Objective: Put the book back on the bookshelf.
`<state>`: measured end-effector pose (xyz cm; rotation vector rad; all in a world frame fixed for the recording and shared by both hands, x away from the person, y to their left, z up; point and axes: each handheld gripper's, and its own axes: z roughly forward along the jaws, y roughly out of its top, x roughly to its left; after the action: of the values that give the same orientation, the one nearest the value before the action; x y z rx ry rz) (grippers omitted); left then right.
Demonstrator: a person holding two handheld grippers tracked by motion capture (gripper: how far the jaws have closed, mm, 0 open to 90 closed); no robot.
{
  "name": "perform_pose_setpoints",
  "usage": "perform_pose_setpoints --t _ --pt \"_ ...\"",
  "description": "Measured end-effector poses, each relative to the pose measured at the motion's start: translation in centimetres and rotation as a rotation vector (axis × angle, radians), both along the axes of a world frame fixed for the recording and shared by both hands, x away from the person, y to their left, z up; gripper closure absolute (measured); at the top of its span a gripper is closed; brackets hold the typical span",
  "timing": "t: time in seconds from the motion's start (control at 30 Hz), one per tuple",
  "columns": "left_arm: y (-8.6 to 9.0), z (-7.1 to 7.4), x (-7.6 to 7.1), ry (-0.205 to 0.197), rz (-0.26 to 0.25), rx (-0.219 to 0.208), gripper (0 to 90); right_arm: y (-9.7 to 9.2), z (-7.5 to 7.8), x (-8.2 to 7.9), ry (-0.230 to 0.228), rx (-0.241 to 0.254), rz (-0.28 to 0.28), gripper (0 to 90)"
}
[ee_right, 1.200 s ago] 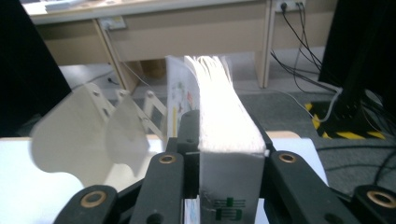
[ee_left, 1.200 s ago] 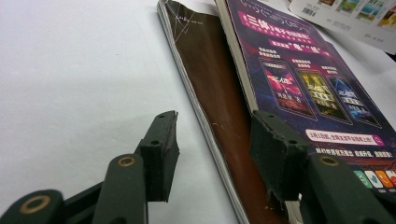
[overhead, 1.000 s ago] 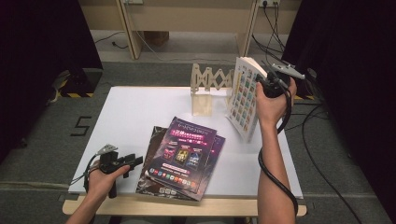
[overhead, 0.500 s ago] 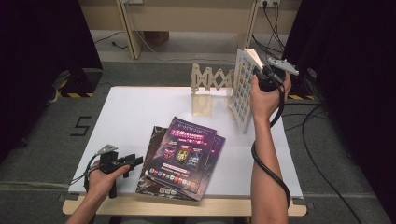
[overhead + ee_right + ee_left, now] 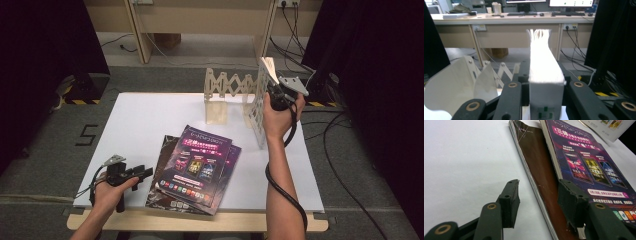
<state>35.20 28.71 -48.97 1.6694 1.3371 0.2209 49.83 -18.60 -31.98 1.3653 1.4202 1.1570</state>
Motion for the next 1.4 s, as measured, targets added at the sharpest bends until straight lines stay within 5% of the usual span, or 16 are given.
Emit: perform_pose_setpoints --t 0.23,0.53,1.27,1.4 --pt "-0.2 0.0 0.0 -0.001 -0.006 0.002 50.6 -1.4 -0.3 -1.0 0.022 0.020 0.000 72.0" --pt "-0.2 -0.1 0.1 -0.001 -0.007 0.003 50.5 -2.6 0.7 -0.1 0.088 0.060 0.023 65.6" --pt "-0.3 -0.1 0.1 -0.002 -0.009 0.005 50.5 -3.2 1.3 2.0 0.203 0.035 0.035 67.6" --pt "-0.2 -0.1 0.1 -0.002 -0.008 0.006 50.6 -3.0 1.6 2.4 0.233 0.019 0.045 73.5"
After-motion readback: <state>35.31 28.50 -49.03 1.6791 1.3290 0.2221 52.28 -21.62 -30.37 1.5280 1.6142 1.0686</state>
